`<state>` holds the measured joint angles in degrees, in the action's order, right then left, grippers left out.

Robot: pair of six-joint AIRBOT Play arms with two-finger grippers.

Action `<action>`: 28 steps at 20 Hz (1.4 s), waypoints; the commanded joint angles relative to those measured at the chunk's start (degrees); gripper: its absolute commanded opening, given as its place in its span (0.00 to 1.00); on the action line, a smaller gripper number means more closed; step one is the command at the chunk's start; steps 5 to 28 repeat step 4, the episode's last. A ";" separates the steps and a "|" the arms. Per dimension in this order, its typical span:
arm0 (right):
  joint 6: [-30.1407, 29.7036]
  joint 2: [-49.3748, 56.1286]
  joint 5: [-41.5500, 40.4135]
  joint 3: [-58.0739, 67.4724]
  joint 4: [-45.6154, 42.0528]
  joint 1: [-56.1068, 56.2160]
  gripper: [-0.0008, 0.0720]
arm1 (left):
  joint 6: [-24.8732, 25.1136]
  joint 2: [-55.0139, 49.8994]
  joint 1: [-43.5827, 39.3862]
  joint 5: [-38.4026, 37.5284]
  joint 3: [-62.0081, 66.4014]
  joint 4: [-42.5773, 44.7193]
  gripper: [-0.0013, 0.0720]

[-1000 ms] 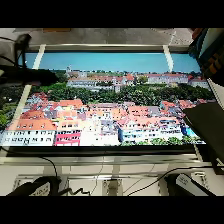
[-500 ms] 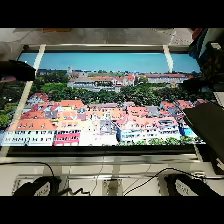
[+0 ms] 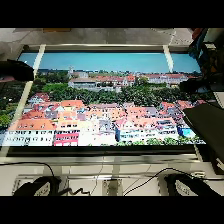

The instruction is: Fold the clothes and pants, and hang the long-sleeved shirts on hangers.

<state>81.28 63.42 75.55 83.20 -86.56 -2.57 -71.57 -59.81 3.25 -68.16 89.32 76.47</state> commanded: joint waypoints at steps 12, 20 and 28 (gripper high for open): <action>0.02 -0.02 0.07 0.00 -0.02 0.11 0.04 | 0.00 0.02 0.07 0.00 0.04 0.02 0.03; 0.02 -0.02 0.07 0.00 -0.02 0.11 0.04 | 0.00 0.02 0.07 0.00 0.04 0.02 0.03; 0.02 -0.02 0.07 0.00 -0.02 0.11 0.04 | 0.00 0.02 0.07 0.00 0.04 0.02 0.03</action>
